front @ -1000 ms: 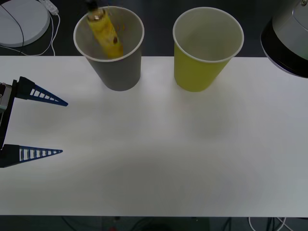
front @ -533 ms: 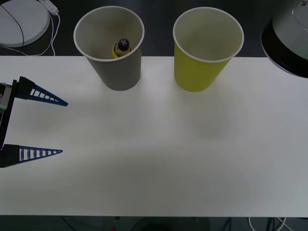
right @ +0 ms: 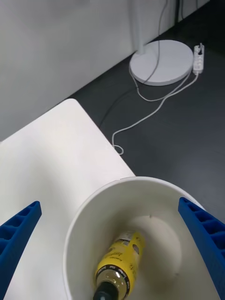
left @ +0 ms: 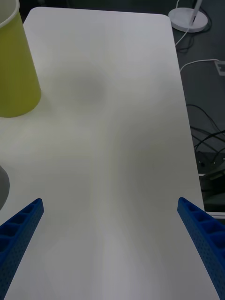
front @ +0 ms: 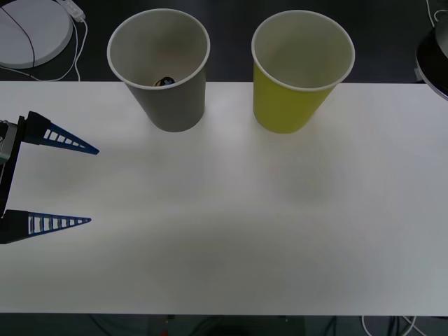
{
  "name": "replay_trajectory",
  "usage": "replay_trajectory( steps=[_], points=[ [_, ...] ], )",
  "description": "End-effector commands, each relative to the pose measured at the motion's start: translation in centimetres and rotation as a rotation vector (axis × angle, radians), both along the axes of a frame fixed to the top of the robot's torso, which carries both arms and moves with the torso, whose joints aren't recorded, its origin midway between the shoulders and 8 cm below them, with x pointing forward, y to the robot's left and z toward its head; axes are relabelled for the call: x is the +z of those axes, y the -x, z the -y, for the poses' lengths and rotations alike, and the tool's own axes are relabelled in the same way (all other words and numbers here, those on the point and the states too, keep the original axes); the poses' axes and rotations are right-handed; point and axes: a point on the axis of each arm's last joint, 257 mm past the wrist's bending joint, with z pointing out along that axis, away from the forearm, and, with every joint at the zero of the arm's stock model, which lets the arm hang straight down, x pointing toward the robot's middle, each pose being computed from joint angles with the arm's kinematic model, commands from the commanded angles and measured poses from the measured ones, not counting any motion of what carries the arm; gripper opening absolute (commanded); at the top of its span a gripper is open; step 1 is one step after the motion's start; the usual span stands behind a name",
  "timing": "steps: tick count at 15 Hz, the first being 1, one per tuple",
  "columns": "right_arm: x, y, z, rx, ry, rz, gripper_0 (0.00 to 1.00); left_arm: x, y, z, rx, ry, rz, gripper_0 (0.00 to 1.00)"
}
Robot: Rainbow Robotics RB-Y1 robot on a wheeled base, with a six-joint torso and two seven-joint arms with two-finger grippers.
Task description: Put the can into the green bin and the plastic bottle into the gray bin
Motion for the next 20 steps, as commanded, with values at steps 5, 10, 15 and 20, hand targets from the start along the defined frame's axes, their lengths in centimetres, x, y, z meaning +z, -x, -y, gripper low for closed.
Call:
replay_trajectory(
  steps=[5, 10, 15, 20],
  points=[
    [-0.8, 2.7, 3.0, 0.162, -0.030, 0.009, 1.00, 0.0, 0.0, 0.0, 0.000, 0.000, 0.000, 1.00],
    [-2.1, 5.2, 6.4, 0.283, -0.036, 0.049, 1.00, 0.0, 0.0, 0.0, 0.000, 0.000, 0.000, 1.00],
    [-3.9, 7.9, 11.1, 0.382, -0.056, 0.107, 1.00, 0.0, 0.0, 0.0, 0.000, 0.000, 0.000, 1.00],
    [-5.9, 10.6, 15.8, 0.440, -0.064, 0.171, 1.00, 0.0, 0.0, 0.0, 0.000, 0.000, 0.000, 1.00]
  ],
)
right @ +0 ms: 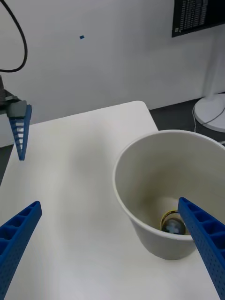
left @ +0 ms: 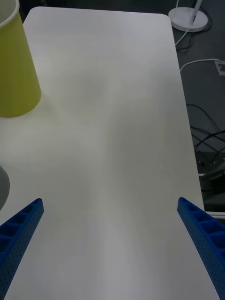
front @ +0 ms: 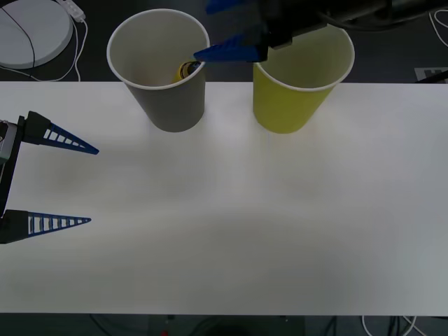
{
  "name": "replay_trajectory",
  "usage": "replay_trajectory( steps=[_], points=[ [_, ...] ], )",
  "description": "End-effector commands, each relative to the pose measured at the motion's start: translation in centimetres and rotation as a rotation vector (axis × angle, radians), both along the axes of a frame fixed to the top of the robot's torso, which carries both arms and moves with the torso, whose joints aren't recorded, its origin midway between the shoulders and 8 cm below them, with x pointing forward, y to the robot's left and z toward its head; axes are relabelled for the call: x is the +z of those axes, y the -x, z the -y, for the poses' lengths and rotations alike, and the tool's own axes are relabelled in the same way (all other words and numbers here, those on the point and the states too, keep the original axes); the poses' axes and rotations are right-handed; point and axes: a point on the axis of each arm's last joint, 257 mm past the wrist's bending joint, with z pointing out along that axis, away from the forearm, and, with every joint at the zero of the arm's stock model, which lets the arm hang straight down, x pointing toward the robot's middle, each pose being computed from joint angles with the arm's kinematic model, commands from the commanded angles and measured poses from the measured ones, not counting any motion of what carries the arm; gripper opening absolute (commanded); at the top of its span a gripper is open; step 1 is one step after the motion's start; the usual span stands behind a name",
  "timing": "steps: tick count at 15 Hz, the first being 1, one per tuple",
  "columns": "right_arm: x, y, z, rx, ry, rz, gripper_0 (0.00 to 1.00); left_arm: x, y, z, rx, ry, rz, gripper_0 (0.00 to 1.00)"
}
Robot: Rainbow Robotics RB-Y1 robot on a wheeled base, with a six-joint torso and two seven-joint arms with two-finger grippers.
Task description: Put the can into the green bin and the plastic bottle into the gray bin
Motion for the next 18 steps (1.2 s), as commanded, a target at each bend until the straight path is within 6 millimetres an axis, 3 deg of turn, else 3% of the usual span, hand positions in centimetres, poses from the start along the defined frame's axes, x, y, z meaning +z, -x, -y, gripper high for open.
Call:
replay_trajectory(
  steps=[1, 11, 18],
  points=[
    [-1.5, 1.5, 2.3, 0.025, -0.012, 0.018, 1.00, 0.0, 0.0, 0.0, 0.000, 0.000, 0.000, 1.00],
    [-7.1, 7.0, 10.1, 0.083, -0.067, 0.106, 1.00, 0.0, 0.0, 0.0, 0.000, 0.000, 0.000, 1.00],
    [-11.7, 9.3, 15.2, 0.100, -0.041, 0.140, 1.00, 0.0, 0.0, 0.0, 0.000, 0.000, 0.000, 1.00]
  ],
)
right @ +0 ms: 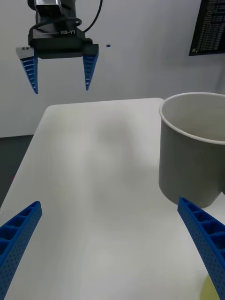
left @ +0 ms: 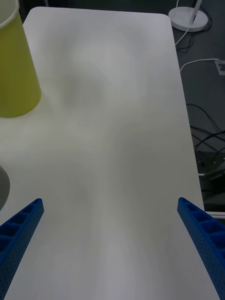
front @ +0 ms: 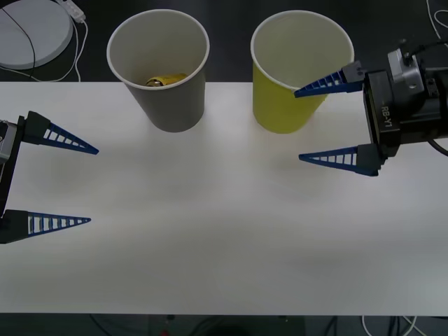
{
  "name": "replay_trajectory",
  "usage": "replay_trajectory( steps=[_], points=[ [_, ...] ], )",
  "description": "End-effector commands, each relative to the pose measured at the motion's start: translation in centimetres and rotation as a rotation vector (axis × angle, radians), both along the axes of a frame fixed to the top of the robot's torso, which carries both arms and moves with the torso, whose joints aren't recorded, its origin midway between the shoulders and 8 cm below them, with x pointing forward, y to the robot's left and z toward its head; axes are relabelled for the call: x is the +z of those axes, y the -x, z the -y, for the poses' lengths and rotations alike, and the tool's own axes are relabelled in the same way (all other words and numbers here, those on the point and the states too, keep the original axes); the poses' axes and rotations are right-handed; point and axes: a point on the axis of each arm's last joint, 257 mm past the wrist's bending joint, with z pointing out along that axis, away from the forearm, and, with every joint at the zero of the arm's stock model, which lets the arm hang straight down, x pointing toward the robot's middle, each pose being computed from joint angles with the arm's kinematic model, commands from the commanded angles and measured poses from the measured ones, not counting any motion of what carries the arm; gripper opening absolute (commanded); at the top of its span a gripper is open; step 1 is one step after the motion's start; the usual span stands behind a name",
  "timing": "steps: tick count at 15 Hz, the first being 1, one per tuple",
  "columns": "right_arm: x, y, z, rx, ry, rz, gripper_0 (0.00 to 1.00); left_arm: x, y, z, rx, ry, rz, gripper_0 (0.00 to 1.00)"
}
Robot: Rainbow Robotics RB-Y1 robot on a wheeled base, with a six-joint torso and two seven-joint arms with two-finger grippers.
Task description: Put the can into the green bin and the plastic bottle into the gray bin
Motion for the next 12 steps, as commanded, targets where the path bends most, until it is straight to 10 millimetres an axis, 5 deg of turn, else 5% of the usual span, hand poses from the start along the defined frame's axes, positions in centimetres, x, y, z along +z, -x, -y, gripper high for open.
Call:
replay_trajectory(
  steps=[1, 12],
  points=[
    [-1.6, 0.8, 1.6, -0.001, 0.021, 0.009, 1.00, 0.0, 0.0, 0.0, 0.000, 0.000, 0.000, 1.00],
    [-4.6, 5.6, 6.2, -0.055, 0.071, 0.033, 1.00, 0.0, 0.0, 0.0, 0.000, 0.000, 0.000, 1.00]
  ],
)
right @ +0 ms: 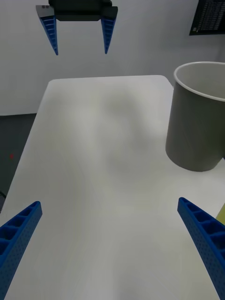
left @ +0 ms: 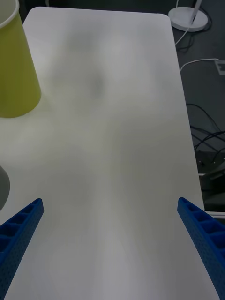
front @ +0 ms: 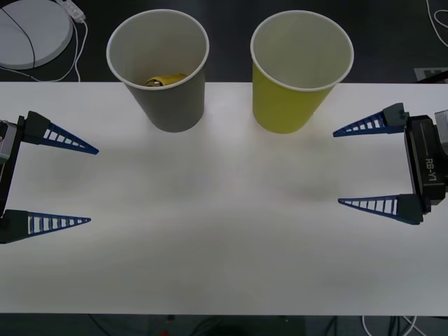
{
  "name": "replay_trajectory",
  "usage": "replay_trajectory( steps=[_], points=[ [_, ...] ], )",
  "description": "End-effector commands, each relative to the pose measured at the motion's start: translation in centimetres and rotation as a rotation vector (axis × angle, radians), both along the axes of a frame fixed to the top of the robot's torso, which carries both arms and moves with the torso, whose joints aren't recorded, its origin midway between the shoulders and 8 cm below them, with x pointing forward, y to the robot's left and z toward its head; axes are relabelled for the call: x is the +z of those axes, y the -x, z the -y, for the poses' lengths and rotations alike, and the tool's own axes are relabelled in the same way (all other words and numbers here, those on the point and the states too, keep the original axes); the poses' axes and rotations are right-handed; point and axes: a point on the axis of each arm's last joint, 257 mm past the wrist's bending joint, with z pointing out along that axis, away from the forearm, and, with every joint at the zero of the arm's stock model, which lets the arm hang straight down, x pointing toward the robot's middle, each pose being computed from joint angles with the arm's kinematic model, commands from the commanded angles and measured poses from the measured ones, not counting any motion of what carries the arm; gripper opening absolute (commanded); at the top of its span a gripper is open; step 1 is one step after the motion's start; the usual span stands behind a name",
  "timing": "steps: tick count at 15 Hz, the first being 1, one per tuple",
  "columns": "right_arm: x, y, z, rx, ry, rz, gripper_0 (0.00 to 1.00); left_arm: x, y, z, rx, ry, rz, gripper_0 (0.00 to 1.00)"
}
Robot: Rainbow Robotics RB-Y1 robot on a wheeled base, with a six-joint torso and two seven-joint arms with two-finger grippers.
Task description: Put the can into the green bin and the plastic bottle into the gray bin
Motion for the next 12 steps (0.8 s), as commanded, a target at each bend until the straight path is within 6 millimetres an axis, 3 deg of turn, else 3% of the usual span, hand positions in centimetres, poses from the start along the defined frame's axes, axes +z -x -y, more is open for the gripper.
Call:
replay_trajectory(
  steps=[1, 4, 12],
  points=[
    [-0.2, 1.2, 0.6, -0.006, 0.004, 0.003, 1.00, 0.0, 0.0, 0.0, 0.000, 0.000, 0.000, 1.00],
    [0.1, 2.3, 0.9, -0.010, 0.005, 0.001, 1.00, 0.0, 0.0, 0.0, 0.000, 0.000, 0.000, 1.00],
    [0.3, 2.5, 0.9, -0.012, 0.003, 0.007, 1.00, 0.0, 0.0, 0.0, 0.000, 0.000, 0.000, 1.00]
  ],
)
